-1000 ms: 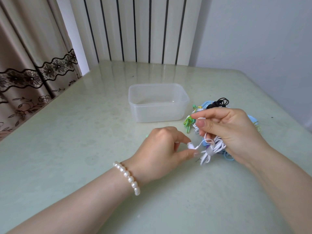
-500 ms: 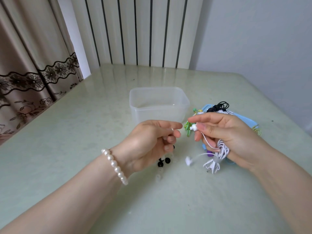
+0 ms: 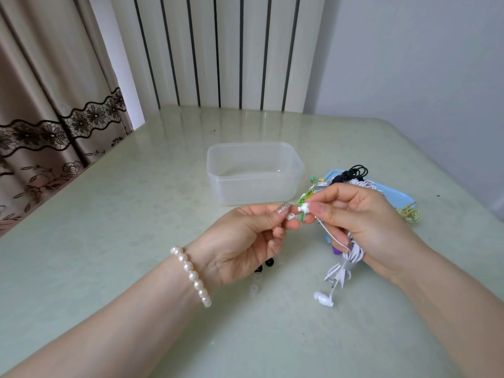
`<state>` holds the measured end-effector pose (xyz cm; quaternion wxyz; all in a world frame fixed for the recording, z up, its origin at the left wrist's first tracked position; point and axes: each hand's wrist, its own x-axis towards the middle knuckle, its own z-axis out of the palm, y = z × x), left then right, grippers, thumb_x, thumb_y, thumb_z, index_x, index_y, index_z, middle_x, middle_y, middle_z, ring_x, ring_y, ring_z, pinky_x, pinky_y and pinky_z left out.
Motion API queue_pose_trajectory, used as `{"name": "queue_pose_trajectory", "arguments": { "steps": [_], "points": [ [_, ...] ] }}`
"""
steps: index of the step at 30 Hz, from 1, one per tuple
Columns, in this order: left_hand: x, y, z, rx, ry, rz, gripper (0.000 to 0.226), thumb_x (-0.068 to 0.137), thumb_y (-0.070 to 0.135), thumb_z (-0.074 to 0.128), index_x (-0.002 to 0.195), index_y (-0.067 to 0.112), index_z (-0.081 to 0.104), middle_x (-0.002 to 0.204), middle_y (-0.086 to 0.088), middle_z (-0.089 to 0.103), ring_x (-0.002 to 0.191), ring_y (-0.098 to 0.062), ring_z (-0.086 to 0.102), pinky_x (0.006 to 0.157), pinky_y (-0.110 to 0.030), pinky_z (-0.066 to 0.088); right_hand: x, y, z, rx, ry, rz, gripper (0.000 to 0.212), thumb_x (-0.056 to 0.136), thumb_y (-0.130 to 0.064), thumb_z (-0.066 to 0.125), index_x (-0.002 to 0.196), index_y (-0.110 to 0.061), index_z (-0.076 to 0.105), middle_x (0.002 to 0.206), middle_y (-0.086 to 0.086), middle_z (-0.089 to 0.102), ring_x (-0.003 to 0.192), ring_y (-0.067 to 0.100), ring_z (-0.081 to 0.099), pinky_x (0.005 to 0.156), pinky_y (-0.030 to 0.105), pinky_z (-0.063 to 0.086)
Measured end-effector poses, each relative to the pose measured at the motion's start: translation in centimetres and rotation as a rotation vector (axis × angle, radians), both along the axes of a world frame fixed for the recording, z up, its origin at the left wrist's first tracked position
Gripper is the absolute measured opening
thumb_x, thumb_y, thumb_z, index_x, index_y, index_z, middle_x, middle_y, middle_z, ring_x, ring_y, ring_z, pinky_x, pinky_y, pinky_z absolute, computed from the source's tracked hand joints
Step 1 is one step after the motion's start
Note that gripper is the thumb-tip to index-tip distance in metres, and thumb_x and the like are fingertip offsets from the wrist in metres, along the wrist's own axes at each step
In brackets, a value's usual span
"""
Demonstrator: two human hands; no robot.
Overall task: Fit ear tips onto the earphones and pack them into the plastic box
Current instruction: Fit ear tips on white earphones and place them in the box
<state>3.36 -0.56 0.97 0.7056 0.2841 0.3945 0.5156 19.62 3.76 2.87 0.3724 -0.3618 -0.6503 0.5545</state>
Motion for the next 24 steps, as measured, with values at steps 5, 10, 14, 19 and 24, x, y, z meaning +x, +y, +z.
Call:
{"name": "queue_pose_trajectory", "arguments": {
  "steps": [5,10,14,19,24],
  "points": [
    [-0.2,0.0,-0.1,0.054,0.163,0.026,0.017,0.088,-0.003,0.049,0.092,0.0,0.066,0.073,-0.006,0.066,0.049,-0.004,0.053,0.045,-0.014,0.042,-0.1,0.1,-0.4,0.045,-0.041,-0.066,0.002,0.077,-0.009,0.065,0.075,-0.009,0.064,0.055,0.001,0.065,0.029,0.009,0.029,0.037,0.021,0.028],
    [-1.2,0.3,-1.1,0.409,1.192,0.142,0.014,0.085,0.001,0.059,0.086,0.012,0.068,0.068,0.008,0.061,0.051,0.001,0.056,0.051,-0.009,0.043,-0.1,0.3,-0.6,0.057,-0.066,-0.093,0.008,0.079,-0.004,0.064,0.073,-0.009,0.064,0.058,0.003,0.066,0.031,0.011,0.028,0.037,0.02,0.027],
    [-1.3,0.0,-1.2,0.51,1.411,0.062,0.021,0.084,-0.001,0.056,0.091,0.013,0.07,0.06,0.022,0.055,0.053,-0.005,0.059,0.06,-0.01,0.045,-0.1,0.3,-0.8,0.071,-0.098,-0.103,0.009,0.079,-0.002,0.065,0.073,-0.009,0.065,0.059,0.004,0.067,0.033,0.012,0.028,0.035,0.016,0.027],
    [-1.4,0.2,-1.3,0.515,1.479,0.073,0.021,0.082,0.003,0.059,0.088,0.02,0.071,0.049,0.027,0.048,0.059,-0.002,0.057,0.061,-0.008,0.041,0.0,0.4,-0.9,0.073,-0.134,-0.108,0.008,0.078,-0.003,0.068,0.073,-0.01,0.066,0.061,0.003,0.067,0.034,0.011,0.03,0.035,0.015,0.028],
    [-1.4,0.3,-0.7,0.384,0.958,0.134,0.016,0.077,0.002,0.07,0.076,0.018,0.071,0.074,-0.003,0.071,0.055,0.0,0.06,0.057,-0.015,0.047,-0.1,0.3,-0.8,0.064,-0.132,-0.122,0.008,0.075,-0.004,0.07,0.073,-0.011,0.069,0.067,0.008,0.071,0.032,0.01,0.032,0.034,0.016,0.03]
  ]
}}
